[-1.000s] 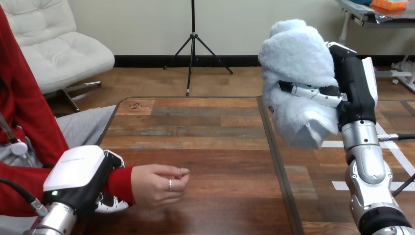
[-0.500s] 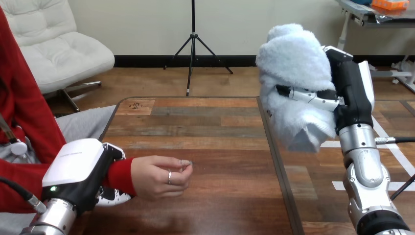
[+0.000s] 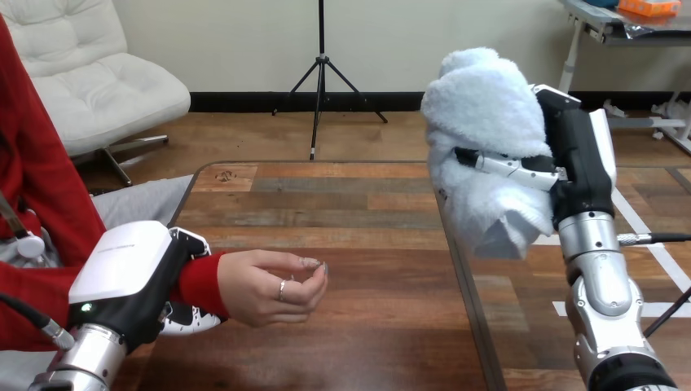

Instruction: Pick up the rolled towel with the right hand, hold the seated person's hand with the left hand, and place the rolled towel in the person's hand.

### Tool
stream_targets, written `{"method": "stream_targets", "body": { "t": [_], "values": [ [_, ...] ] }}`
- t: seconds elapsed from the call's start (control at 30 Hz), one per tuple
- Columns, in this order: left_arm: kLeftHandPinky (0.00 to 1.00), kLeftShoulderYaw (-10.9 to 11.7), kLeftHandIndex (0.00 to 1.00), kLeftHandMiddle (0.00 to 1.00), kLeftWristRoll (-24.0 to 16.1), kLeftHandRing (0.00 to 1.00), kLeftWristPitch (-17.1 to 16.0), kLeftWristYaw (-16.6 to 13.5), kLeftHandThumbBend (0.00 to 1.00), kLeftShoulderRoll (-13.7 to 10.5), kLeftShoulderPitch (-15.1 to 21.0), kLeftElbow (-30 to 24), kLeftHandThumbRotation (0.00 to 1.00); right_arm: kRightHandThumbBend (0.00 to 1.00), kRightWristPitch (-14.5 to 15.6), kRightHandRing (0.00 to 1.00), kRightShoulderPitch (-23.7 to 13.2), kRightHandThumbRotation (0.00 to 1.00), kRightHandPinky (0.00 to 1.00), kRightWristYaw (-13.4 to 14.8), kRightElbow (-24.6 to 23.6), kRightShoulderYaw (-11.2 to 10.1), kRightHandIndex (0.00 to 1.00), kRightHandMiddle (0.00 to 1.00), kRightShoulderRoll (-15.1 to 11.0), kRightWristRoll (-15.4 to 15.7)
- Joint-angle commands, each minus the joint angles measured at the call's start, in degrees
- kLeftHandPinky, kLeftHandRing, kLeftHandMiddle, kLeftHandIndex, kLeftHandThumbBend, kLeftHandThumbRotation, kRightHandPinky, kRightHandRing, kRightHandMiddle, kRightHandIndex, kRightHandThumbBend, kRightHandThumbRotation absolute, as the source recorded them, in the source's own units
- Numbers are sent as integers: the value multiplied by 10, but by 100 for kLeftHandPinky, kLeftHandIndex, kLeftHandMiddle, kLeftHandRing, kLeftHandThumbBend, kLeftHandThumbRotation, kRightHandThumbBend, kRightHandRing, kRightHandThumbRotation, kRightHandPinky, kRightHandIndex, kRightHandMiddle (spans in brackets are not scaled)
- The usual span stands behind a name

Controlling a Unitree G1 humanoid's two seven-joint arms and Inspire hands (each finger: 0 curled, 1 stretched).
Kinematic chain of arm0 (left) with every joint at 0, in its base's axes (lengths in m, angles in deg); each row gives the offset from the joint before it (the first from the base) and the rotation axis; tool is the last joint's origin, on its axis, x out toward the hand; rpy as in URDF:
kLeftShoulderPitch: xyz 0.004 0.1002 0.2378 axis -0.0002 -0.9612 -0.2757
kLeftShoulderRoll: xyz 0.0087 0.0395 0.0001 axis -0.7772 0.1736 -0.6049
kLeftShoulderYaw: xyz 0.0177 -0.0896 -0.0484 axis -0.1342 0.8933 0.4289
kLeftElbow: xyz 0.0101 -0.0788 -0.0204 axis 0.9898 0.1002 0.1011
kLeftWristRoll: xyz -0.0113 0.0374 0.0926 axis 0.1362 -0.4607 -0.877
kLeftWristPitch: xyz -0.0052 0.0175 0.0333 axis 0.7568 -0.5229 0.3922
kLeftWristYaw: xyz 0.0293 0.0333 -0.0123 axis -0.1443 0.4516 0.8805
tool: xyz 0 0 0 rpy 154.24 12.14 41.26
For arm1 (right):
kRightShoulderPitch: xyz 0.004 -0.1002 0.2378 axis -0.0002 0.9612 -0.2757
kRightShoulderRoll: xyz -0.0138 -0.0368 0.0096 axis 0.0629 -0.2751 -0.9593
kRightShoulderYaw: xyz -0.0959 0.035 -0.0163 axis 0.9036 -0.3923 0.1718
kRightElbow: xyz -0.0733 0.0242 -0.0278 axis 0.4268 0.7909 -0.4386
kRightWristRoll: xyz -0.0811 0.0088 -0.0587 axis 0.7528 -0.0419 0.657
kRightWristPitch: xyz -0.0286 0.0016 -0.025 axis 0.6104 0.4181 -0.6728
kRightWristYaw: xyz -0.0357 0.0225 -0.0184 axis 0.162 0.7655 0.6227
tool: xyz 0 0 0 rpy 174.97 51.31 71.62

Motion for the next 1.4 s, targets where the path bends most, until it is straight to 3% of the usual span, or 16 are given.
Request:
{"method": "stream_targets", "body": {
  "t": [0.0,0.53,1.37],
  "values": [
    [23,33,34,34,11,28,-26,-21,64,-8,57,-68,0,78,-5,30,-24,0,25,3,-41,3,41,37,6,-5],
    [24,31,34,35,10,28,-18,-10,65,-3,65,-78,0,78,9,30,-17,0,25,11,-60,10,41,37,25,-2],
    [22,17,31,31,7,26,-39,-21,69,5,91,-63,0,77,-11,29,-11,0,24,45,-63,38,41,35,50,35]
  ]
}}
